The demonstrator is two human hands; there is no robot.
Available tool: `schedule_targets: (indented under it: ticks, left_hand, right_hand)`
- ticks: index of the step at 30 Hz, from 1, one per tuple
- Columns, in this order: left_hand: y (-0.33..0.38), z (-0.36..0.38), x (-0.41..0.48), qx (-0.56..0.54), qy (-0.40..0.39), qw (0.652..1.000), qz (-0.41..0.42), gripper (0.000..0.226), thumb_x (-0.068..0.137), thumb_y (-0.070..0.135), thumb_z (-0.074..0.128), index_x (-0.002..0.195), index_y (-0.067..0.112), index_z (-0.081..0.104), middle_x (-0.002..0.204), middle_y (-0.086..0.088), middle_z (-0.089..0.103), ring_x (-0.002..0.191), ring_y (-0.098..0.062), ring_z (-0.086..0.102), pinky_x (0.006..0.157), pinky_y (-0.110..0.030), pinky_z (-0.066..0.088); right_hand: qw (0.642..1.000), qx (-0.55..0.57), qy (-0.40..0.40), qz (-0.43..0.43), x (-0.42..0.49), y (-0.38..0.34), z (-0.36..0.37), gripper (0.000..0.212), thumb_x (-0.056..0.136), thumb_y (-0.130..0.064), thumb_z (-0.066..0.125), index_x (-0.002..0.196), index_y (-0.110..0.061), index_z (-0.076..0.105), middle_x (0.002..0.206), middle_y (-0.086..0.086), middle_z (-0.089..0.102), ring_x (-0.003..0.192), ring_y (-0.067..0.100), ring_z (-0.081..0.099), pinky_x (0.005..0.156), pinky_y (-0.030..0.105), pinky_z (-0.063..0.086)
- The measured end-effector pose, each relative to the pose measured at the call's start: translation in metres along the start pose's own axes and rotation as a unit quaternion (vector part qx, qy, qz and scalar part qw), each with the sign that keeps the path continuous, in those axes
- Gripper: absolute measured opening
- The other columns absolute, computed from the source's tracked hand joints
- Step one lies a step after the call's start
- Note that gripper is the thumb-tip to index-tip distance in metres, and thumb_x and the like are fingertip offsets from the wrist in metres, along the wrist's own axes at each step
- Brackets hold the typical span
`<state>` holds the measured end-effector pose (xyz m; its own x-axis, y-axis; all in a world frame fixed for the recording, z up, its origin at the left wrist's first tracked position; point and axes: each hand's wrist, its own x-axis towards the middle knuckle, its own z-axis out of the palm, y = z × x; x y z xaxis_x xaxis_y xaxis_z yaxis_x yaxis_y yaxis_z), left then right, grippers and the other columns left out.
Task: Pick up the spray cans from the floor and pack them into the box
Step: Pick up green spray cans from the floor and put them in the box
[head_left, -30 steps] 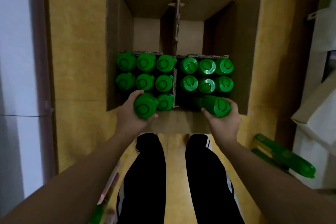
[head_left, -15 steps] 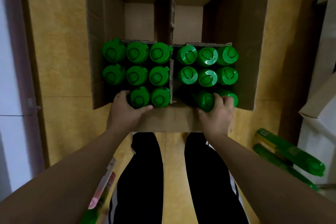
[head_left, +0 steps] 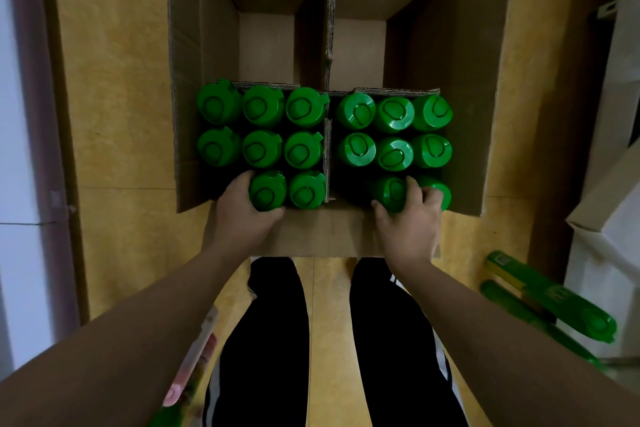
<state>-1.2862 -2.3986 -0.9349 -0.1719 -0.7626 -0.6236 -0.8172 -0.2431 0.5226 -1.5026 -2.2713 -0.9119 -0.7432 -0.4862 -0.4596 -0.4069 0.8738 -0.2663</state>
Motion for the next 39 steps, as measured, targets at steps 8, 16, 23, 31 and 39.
schedule_targets:
  ticks: [8,16,23,31,39]
  left_hand:
    - [0.007,-0.001,0.003,-0.042,-0.024,0.997,-0.058,0.087,0.066,0.016,0.091,0.141,0.022,0.048,0.13,0.003,0.058,0.121,-0.018,0.054,0.098,-0.031,0.043]
    - [0.031,-0.01,-0.005,-0.076,-0.049,0.988,-0.126,0.091,0.069,0.012,0.09,0.146,0.018,0.042,0.136,-0.004,0.055,0.127,-0.027,0.051,0.097,-0.034,0.043]
    - [0.089,-0.05,-0.034,-0.086,-0.06,0.985,-0.137,0.087,0.083,0.029,0.081,0.155,0.02,0.032,0.155,-0.006,0.038,0.14,-0.031,0.038,0.112,-0.045,0.037]
    - [0.242,-0.166,-0.094,-0.014,-0.014,1.0,0.007,0.075,0.087,0.035,0.076,0.152,0.023,0.041,0.156,-0.004,0.041,0.141,-0.029,0.039,0.113,-0.042,0.036]
    - [0.446,-0.325,-0.209,0.113,0.077,0.97,0.203,0.079,0.086,0.045,0.074,0.153,0.021,0.04,0.159,-0.004,0.036,0.146,-0.023,0.033,0.117,-0.037,0.03]
  right_hand:
    - [1.0,0.008,-0.018,-0.007,-0.002,0.004,-0.002,0.074,0.083,-0.035,0.079,0.146,-0.013,0.047,0.132,0.014,0.046,0.115,0.033,0.054,0.099,0.041,0.046]
    - [0.999,0.029,-0.04,-0.01,0.004,-0.007,-0.024,0.072,0.083,-0.028,0.079,0.146,-0.016,0.045,0.137,0.013,0.042,0.118,0.033,0.054,0.1,0.039,0.045]
    - [0.991,0.016,-0.119,-0.05,0.001,-0.037,-0.076,0.074,0.085,-0.044,0.076,0.147,-0.017,0.048,0.134,0.012,0.056,0.121,0.03,0.056,0.096,0.035,0.046]
    - [0.976,0.0,-0.16,-0.147,-0.02,-0.122,-0.223,0.079,0.087,-0.055,0.07,0.153,-0.025,0.04,0.146,0.015,0.048,0.131,0.034,0.05,0.108,0.041,0.045]
    - [0.969,0.038,-0.016,-0.242,-0.054,-0.231,-0.483,0.082,0.083,-0.063,0.069,0.153,-0.035,0.036,0.15,0.007,0.047,0.135,0.029,0.046,0.107,0.047,0.047]
